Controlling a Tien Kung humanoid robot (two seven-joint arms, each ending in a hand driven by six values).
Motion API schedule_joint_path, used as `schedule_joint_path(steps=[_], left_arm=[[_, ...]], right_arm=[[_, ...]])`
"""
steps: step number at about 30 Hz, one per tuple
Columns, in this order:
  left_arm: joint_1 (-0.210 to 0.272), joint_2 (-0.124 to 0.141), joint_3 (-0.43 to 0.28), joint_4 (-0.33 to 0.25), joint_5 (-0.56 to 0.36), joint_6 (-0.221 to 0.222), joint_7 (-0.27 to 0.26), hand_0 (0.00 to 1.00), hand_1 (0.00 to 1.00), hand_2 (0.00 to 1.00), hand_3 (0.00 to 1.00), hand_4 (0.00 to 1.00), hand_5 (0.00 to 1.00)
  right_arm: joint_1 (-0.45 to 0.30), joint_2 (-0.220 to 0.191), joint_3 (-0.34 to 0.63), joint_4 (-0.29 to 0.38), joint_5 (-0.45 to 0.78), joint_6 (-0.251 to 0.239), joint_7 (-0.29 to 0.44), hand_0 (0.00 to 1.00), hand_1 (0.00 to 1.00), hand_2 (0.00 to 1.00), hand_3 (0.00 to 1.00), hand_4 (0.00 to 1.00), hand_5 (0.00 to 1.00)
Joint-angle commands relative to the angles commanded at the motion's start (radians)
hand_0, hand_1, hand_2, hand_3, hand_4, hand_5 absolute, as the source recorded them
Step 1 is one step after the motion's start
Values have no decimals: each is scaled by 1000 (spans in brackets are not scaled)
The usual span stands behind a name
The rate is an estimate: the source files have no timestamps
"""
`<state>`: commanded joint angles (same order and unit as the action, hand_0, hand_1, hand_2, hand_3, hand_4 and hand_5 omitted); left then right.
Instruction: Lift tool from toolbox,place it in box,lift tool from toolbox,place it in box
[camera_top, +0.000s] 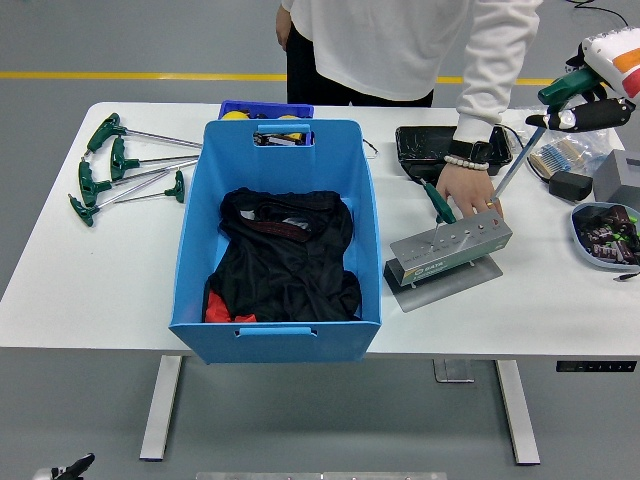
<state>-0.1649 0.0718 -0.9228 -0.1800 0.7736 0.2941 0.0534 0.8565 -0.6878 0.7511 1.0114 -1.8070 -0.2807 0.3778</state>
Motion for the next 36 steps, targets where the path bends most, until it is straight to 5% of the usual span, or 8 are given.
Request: schedule_joint_path(steps=[6, 7, 12, 13, 15, 26, 36], left_arm=[[5, 0, -6, 0, 8, 0, 2, 716, 719, 746, 631, 633, 506], [6, 0, -7, 0, 9, 0, 2, 715, 718, 746, 632, 633, 507], [9, 0, -10, 0, 17, -1, 4, 715, 718, 746, 632, 633, 507], [9, 0, -11, 0, 19, -1, 5, 715, 716, 746, 631, 632, 508], [10, 0, -11, 0, 20, -1, 5, 715, 716, 746, 631, 632, 508], [7, -1, 3, 0, 6, -3, 2, 715, 716, 746, 629, 631, 509], [3, -1, 4, 0, 3, -5, 0, 715, 715, 745, 630, 631, 511]], right_arm=[[-25, -35, 85, 95, 16, 4, -5, 2, 2, 2, 2, 998, 727], [-28, -39, 96, 109, 19, 4, -6, 2, 2, 2, 2, 888, 668], [-45, -46, 144, 198, 41, 0, -17, 2, 2, 2, 2, 888, 668], [-48, -45, 150, 218, 46, 0, -20, 2, 2, 2, 2, 782, 644], [-54, -41, 157, 255, 50, 0, -28, 2, 2, 2, 2, 782, 644], [-100, 29, 141, 459, 103, 4, -68, 2, 2, 2, 2, 726, 591], [-118, 113, 13, 608, 116, 1, -76, 2, 2, 2, 2, 717, 583]])
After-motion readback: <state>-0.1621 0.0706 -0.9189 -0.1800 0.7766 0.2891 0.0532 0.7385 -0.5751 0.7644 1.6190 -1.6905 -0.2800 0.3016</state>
